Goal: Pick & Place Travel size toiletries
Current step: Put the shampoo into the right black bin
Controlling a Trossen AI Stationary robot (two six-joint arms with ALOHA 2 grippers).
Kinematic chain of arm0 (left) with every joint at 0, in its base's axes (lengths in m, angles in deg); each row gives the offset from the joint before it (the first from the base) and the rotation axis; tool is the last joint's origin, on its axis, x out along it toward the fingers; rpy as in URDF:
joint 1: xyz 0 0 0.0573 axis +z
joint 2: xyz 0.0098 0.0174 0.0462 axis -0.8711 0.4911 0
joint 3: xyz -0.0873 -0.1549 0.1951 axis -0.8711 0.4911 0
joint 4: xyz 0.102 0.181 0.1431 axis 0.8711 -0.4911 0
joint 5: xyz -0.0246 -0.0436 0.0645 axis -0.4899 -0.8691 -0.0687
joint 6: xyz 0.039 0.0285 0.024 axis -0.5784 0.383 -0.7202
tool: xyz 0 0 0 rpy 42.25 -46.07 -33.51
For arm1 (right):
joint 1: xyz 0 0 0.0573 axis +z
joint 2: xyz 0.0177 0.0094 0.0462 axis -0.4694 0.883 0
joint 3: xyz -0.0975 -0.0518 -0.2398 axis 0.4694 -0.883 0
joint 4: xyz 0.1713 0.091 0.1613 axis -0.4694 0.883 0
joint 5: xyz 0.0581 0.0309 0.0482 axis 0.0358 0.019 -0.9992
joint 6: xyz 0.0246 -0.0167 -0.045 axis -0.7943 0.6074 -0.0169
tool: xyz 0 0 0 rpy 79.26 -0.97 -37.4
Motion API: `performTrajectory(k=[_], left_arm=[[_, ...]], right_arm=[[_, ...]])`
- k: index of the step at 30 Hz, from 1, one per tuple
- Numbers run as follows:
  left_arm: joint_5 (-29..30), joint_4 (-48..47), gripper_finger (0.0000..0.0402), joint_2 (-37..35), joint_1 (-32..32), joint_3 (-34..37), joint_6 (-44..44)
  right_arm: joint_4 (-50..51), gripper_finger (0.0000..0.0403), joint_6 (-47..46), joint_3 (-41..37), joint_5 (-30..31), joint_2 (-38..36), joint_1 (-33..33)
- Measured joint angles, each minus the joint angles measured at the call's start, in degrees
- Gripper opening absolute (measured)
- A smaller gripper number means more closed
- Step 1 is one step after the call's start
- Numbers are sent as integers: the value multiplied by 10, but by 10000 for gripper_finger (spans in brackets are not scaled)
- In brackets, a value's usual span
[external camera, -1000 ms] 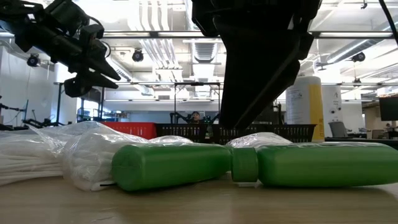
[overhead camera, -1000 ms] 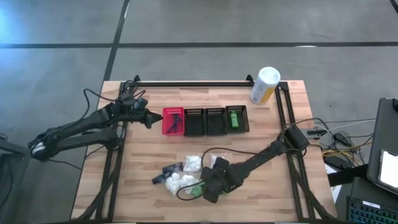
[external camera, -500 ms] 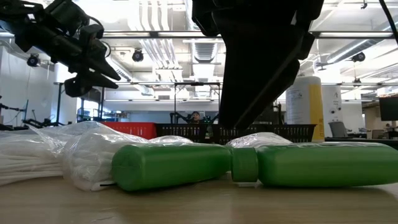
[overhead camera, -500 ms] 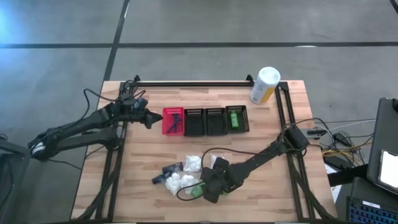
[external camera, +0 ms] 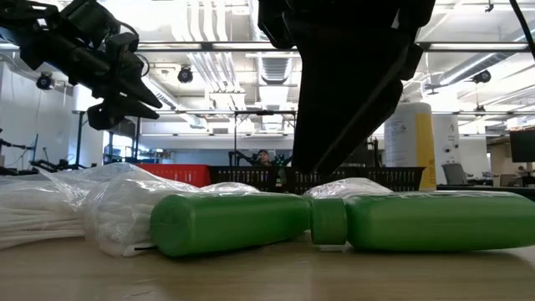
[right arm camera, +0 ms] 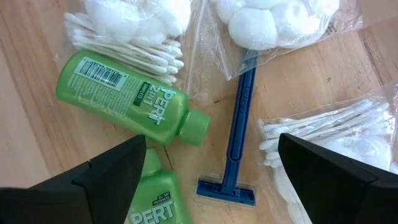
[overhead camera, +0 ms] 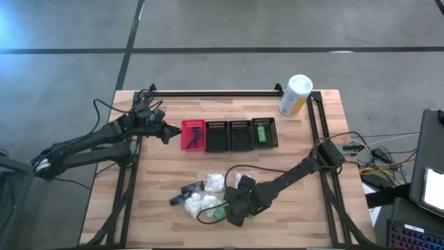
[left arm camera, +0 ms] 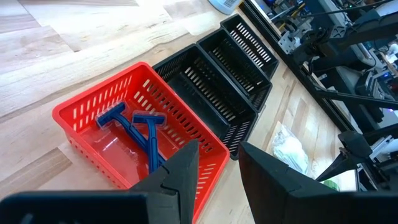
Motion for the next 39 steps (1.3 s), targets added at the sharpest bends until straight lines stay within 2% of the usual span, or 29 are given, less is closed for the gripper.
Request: performTrajectory(k=[9, 17, 19, 24, 29, 39], left_arm=[[0, 0, 120, 0, 0, 0, 1], [0, 0, 120, 0, 0, 0, 25], [0, 0, 120, 0, 0, 0, 38], [0, 0, 120, 0, 0, 0, 30], [0, 0, 120, 0, 0, 0, 10], [0, 1, 120, 0, 0, 0, 11]], right_arm=[[0, 363, -2, 0, -1, 0, 0], [5, 363, 3, 0, -31, 0, 0], [5, 364, 12, 0, -37, 0, 0], [5, 364, 68, 0, -103, -10, -2], [9, 363, 108, 0, -101, -28, -9], [21, 364, 54, 0, -101, -63, -19]])
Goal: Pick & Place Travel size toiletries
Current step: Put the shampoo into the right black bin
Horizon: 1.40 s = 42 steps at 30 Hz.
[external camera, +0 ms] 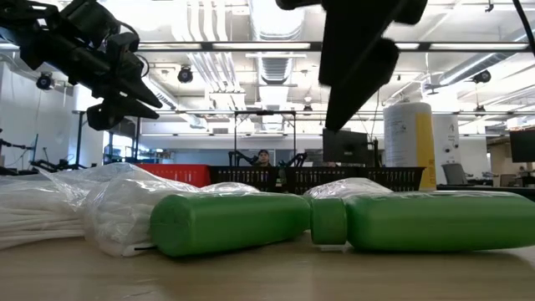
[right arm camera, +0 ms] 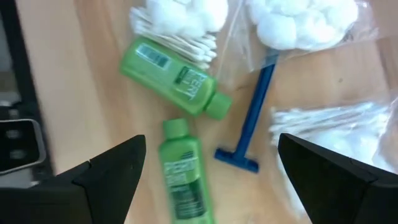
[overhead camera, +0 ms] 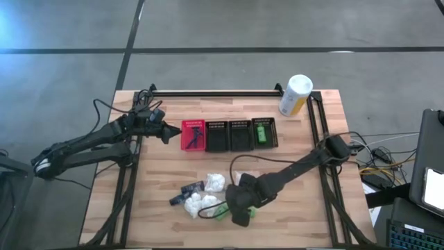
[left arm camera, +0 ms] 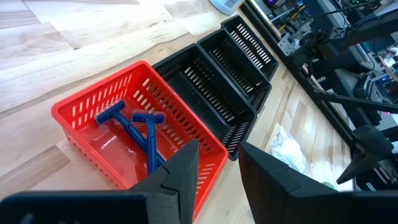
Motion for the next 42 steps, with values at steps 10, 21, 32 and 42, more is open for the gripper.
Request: performTrajectory(k=[10, 21, 32, 42], left_arm=[[0, 0, 120, 0, 0, 0, -11], [0, -1, 120, 1, 0, 1, -47], [0, -1, 120, 0, 0, 8, -39], [0, -1, 120, 0, 0, 8, -38]], right_arm=[[-3, 364, -39, 0, -5, -2, 0], [1, 363, 31, 0, -11, 6, 2], [46, 364, 37, -10, -15, 6, 28], [35, 363, 37, -36, -15, 7, 47]])
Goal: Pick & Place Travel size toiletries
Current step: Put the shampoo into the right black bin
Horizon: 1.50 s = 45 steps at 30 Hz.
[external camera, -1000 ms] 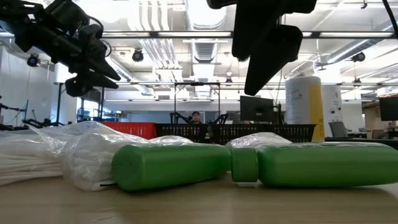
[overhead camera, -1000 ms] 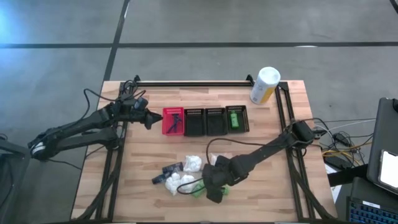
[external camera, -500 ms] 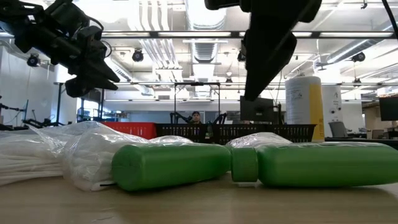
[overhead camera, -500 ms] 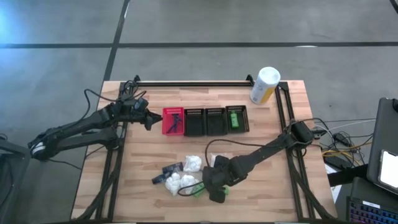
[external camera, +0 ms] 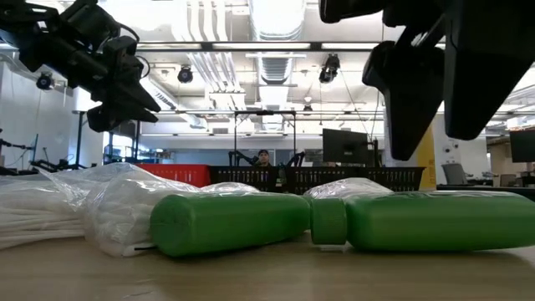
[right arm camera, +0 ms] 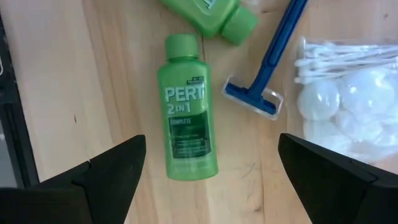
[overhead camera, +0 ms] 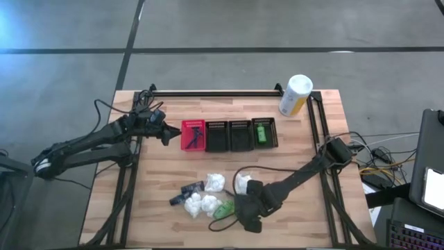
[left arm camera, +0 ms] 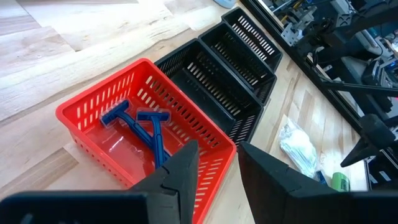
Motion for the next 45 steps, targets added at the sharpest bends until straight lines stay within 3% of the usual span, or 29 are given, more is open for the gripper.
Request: performTrajectory(k=[10, 26, 32, 45], left_arm=[[0, 0, 120, 0, 0, 0, 0], [0, 0, 120, 0, 0, 0, 0], [0, 0, 120, 0, 0, 0, 0], [0, 10, 120, 0, 0, 0, 0]], right_arm=[[-88, 364, -1, -48, 0, 0, 2], [-120, 363, -3, -83, -10, 0, 17], [-118, 363, -61, -67, -29, 0, 22], [-117, 363, -77, -81, 19, 0, 36]])
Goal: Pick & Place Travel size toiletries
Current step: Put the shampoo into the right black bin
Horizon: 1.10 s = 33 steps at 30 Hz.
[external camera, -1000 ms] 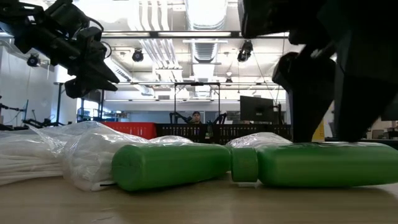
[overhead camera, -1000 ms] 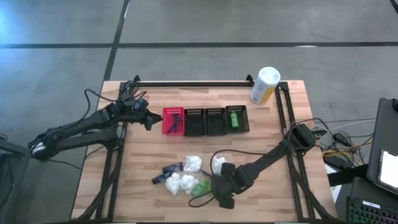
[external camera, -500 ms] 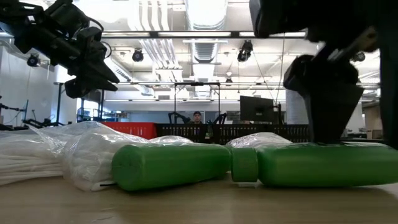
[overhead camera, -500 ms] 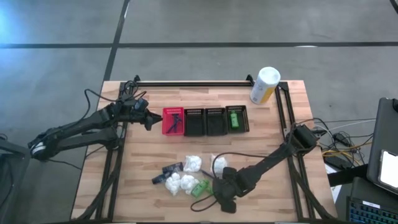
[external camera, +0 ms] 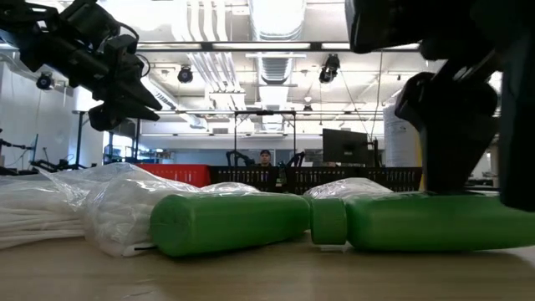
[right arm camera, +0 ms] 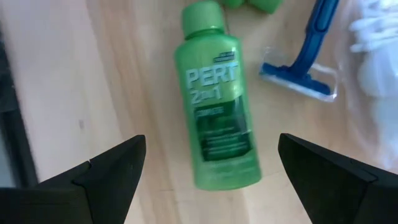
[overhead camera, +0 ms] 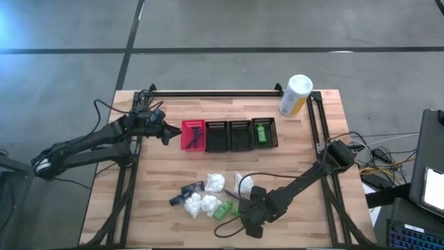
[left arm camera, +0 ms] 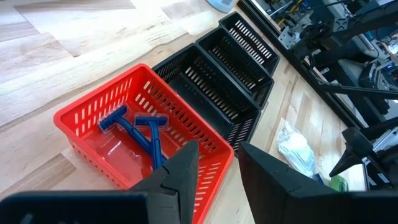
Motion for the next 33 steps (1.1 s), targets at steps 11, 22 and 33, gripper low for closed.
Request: performTrajectory(k=[11, 22, 33], left_arm=[[0, 0, 120, 0, 0, 0, 0], [0, -1, 120, 0, 0, 0, 0], [0, -1, 120, 0, 0, 0, 0]], right_arm=[[-29, 363, 52, -24, 14, 0, -1], [-62, 363, 57, -52, 21, 0, -1], [-97, 363, 58, -80, 51, -3, 0]])
